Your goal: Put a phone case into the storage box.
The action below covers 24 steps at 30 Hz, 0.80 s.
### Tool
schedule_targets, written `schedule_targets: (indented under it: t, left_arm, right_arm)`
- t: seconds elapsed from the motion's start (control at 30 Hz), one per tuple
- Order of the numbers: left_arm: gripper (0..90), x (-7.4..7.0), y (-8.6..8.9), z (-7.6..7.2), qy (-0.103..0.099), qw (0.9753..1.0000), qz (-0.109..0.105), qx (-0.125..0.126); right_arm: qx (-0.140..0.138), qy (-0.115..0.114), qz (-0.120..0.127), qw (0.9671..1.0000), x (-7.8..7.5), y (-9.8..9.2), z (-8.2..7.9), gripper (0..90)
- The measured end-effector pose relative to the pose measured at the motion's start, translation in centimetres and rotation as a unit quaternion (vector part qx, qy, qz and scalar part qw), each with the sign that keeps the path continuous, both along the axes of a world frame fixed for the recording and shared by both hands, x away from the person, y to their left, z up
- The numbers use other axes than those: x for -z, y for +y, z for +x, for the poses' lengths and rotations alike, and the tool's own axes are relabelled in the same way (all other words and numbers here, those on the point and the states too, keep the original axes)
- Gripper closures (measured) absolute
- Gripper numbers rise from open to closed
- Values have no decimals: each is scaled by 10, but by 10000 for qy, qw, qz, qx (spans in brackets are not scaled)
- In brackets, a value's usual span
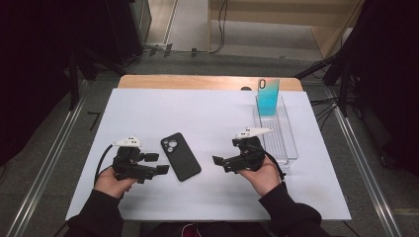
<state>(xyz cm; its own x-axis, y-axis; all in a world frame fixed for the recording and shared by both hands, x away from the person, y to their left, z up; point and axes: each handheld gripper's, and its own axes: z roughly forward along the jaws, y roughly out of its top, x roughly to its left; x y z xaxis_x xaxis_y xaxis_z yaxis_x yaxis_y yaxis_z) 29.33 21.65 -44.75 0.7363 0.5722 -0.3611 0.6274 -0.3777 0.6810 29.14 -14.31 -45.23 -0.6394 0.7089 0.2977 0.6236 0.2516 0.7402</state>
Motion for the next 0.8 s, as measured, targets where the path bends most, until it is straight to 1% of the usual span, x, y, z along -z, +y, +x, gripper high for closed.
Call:
schedule_targets:
  t: [0.03,0.13,0.2,0.33,0.5,0.63,0.77,0.8]
  left_arm:
    - [272,0,1,0,-6,10000,4,-10]
    - [272,0,2,-1,-7,10000,-5,-24]
    - [272,-1,3,-1,-30,10000,0,-45]
    - [272,-2,5,-1,-32,10000,-33,-77]
    - [272,-2,6,0,-51,9999,35,-129]
    - [272,-1,8,0,-101,9997,99,-204]
    - [272,0,10,1,-123,9995,146,-248]
    - [272,0,11,1,-115,9996,122,-249]
  right_arm:
    - [12,4,26,10000,0,2,1,0]
    - [97,24,-72,9999,1,9,4,0]
    - [124,-9,-102,9999,1,13,6,0]
    - [159,12,-188,9997,3,22,9,0]
    - [267,35,-290,9992,4,32,14,0]
    - [266,-8,-286,9992,4,40,19,0]
    - [232,-25,-220,9995,4,49,24,0]
    - [229,-43,-259,9994,4,51,26,0]
